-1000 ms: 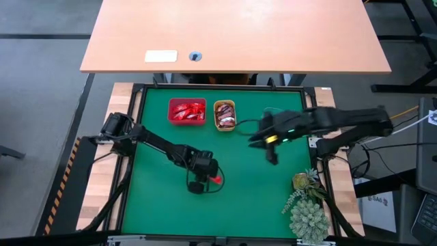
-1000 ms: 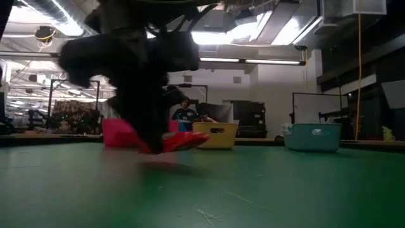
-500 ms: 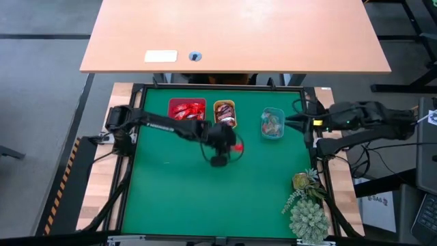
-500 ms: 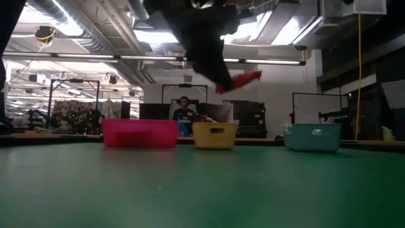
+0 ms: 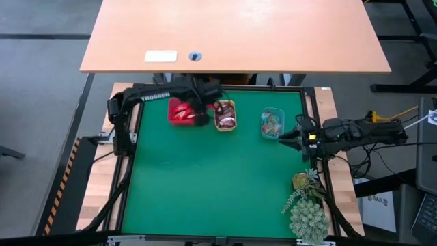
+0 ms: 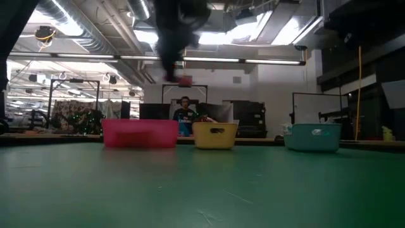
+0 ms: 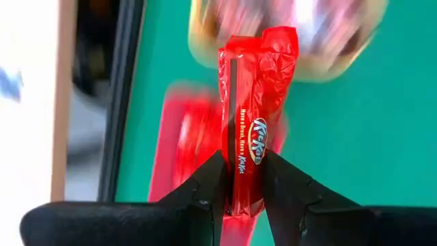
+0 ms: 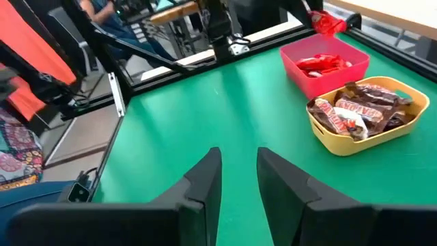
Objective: Sort candy
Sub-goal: Put the red chocolate bar into the red bin, then return to Home Position
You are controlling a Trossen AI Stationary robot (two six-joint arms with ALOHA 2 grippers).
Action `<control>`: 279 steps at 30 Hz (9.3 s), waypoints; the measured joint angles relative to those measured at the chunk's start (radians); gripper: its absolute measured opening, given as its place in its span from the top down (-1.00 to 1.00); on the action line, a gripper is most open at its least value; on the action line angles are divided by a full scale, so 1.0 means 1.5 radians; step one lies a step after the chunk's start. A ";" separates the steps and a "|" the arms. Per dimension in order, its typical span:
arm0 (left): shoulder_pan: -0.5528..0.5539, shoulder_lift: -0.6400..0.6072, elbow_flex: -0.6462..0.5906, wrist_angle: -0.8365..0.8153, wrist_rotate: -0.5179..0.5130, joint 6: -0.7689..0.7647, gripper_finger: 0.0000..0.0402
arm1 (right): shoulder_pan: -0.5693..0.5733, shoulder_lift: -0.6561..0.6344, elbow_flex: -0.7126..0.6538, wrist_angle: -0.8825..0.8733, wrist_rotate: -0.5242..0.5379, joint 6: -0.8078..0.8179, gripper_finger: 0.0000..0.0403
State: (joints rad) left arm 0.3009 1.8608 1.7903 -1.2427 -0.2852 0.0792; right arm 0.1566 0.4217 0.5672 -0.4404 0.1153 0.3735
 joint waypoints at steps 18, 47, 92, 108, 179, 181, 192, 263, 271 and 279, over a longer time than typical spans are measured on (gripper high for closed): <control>0.156 0.002 -0.222 -0.008 -0.001 -0.070 0.55 | 0.000 -0.080 -0.139 0.060 0.004 -0.025 0.53; 0.106 -0.212 -0.212 0.040 0.011 -0.044 0.19 | 0.000 -0.118 -0.318 0.202 -0.039 -0.018 0.53; -0.083 -0.911 -1.189 1.091 0.281 -0.017 0.19 | 0.000 -0.278 -0.311 0.096 0.033 -0.135 0.53; -0.083 -0.911 -1.189 1.083 0.266 -0.029 0.19 | 0.000 -0.278 -0.311 0.096 0.033 -0.135 0.53; -0.132 -1.239 -1.189 1.088 0.263 -0.029 0.19 | 0.000 -0.279 -0.311 0.098 0.032 -0.136 0.53; -0.132 -1.239 -1.189 1.084 0.263 -0.029 0.19 | 0.000 -0.279 -0.311 0.098 0.032 -0.135 0.53; -0.132 -1.239 -1.189 0.907 0.263 -0.029 0.19 | 0.000 -0.279 -0.311 0.098 0.032 -0.136 0.53; -0.132 -1.239 -1.189 0.846 0.248 -0.029 0.19 | 0.061 -0.278 -0.311 0.097 0.003 -0.131 0.53; -0.132 -1.239 -1.189 0.846 0.248 -0.029 0.19 | 0.061 -0.278 -0.311 0.097 0.003 -0.131 0.53; -0.132 -1.239 -1.189 0.846 0.248 -0.029 0.19 | 0.061 -0.278 -0.311 0.097 0.003 -0.131 0.53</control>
State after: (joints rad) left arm 0.1035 0.0025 0.0074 0.0265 0.0864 0.0360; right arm 0.2485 0.0040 0.1001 -0.2951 0.1202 0.1774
